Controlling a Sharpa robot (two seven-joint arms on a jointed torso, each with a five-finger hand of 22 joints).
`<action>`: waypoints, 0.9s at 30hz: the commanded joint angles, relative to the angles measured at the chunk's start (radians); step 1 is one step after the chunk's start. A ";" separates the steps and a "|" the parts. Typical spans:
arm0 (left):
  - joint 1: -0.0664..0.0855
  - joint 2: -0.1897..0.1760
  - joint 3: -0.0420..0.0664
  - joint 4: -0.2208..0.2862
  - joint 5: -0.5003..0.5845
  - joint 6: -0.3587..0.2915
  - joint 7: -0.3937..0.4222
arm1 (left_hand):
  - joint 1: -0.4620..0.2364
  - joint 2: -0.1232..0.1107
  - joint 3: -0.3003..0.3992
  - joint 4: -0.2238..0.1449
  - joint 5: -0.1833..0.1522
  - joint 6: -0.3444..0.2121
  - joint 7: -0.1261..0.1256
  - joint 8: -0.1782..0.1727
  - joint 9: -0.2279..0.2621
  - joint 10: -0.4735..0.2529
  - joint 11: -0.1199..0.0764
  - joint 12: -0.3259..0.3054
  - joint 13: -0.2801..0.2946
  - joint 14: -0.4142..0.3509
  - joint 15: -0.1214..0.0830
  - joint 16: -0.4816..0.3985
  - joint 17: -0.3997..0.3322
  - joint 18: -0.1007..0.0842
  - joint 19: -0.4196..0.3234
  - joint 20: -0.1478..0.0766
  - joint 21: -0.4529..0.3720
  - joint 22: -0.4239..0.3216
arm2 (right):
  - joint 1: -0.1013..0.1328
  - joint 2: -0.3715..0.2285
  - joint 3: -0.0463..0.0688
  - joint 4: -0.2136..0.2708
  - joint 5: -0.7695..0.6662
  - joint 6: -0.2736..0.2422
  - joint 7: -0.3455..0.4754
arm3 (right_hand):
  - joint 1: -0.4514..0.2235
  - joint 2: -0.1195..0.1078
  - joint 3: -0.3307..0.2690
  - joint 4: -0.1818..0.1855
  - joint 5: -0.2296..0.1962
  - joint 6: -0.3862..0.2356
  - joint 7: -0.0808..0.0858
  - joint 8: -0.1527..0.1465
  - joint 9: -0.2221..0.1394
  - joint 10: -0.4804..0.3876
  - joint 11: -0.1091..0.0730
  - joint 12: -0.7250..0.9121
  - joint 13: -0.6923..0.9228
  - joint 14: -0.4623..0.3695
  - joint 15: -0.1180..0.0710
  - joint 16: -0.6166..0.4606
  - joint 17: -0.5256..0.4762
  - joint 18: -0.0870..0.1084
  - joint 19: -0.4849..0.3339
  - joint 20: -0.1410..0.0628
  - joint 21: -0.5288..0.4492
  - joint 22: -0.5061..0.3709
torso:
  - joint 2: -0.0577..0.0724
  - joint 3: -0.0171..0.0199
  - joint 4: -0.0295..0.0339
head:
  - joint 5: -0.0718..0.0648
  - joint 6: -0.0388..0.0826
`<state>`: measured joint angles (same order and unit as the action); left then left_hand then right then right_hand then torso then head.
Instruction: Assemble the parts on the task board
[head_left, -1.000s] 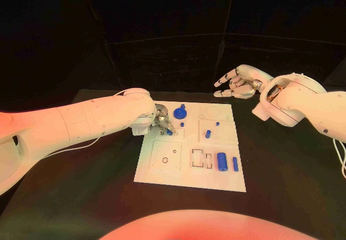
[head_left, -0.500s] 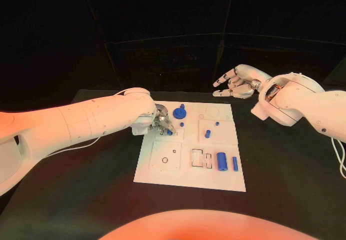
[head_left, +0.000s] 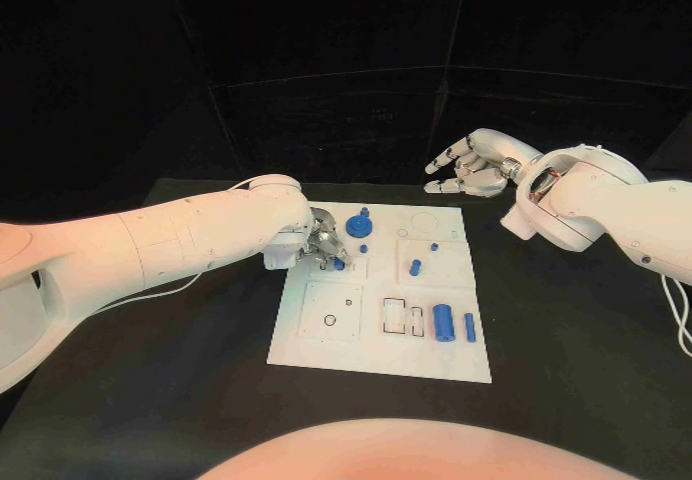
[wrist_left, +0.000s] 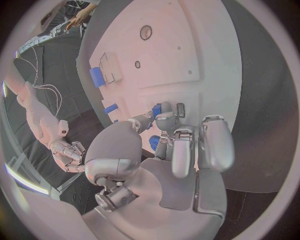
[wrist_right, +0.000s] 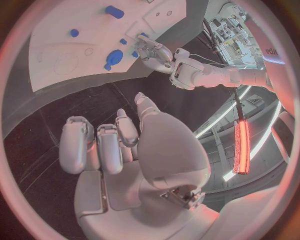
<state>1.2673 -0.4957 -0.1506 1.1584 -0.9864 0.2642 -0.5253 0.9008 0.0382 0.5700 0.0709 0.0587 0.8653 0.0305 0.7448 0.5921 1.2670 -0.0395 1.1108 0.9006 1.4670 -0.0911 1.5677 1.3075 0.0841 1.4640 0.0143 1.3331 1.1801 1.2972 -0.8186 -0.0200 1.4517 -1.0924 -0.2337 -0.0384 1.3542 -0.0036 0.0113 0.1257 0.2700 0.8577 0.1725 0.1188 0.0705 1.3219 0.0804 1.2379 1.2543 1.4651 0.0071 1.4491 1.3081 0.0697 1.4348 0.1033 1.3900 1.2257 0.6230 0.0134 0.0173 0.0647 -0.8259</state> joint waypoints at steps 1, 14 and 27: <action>0.001 0.004 0.000 -0.007 -0.006 0.016 -0.001 | 0.000 0.009 0.000 0.006 0.003 0.005 0.001 0.005 -0.001 0.009 0.001 0.004 0.001 0.104 -0.009 0.003 0.263 -0.010 0.005 -0.007 0.004 0.001 | 0.002 0.002 0.001 -0.001 -0.002 0.006 0.010 | 0.002 0.002 -0.007 0.001 0.002 0.006 -0.002 0.002 0.000 -0.008 0.000 -0.002 0.000 0.059 -0.009 -0.006 0.063 0.000 -0.005 -0.002 -0.003 0.000 | 0.000 0.0005 0.0007 | 0.001 0.000; 0.002 0.014 0.000 -0.020 -0.006 0.035 -0.001 | -0.002 0.004 -0.001 0.005 0.003 0.007 0.000 0.005 -0.002 0.011 0.000 0.007 0.004 0.104 -0.010 0.003 0.263 -0.011 0.006 -0.007 0.006 0.005 | 0.002 0.002 0.001 -0.001 -0.002 0.008 0.010 | 0.001 0.002 -0.008 0.002 0.003 0.006 -0.002 0.002 -0.001 -0.008 0.000 -0.002 -0.001 0.059 -0.009 -0.007 0.062 0.000 -0.005 -0.002 -0.004 0.000 | 0.000 -0.0001 0.0010 | -0.002 -0.003; 0.002 0.010 0.000 -0.015 -0.003 0.014 0.000 | -0.064 -0.057 -0.093 0.037 0.000 0.024 -0.001 0.013 -0.005 0.017 -0.001 0.015 0.006 0.104 -0.010 0.003 0.263 -0.012 0.008 -0.008 0.008 0.012 | 0.002 0.002 0.001 -0.005 -0.002 0.017 0.019 | -0.029 -0.015 -0.050 0.031 0.024 0.005 -0.003 0.008 -0.001 -0.009 -0.001 -0.002 -0.003 0.059 -0.010 -0.012 0.058 0.001 -0.005 -0.003 -0.008 -0.005 | 0.000 -0.0003 0.0008 | -0.002 -0.004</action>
<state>1.2686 -0.4850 -0.1508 1.1417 -0.9862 0.2812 -0.5253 0.8464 -0.0161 0.4881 0.1037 0.0588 0.8817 0.0281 0.7534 0.5884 1.2776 -0.0431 1.1205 0.9060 1.4633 -0.0946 1.5677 1.3075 0.0842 1.4640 0.0144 1.3380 1.1909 1.2971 -0.8164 -0.0201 1.4473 -1.0926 -0.2253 -0.0326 1.3366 -0.0212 -0.0322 0.1551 0.2884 0.8577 0.1725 0.1238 0.0705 1.3218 0.0804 1.2379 1.2519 1.4688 0.0034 1.4420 1.3078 0.0697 1.4348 0.1032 1.3859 1.2220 0.6227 0.0133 0.0180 0.0624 -0.8300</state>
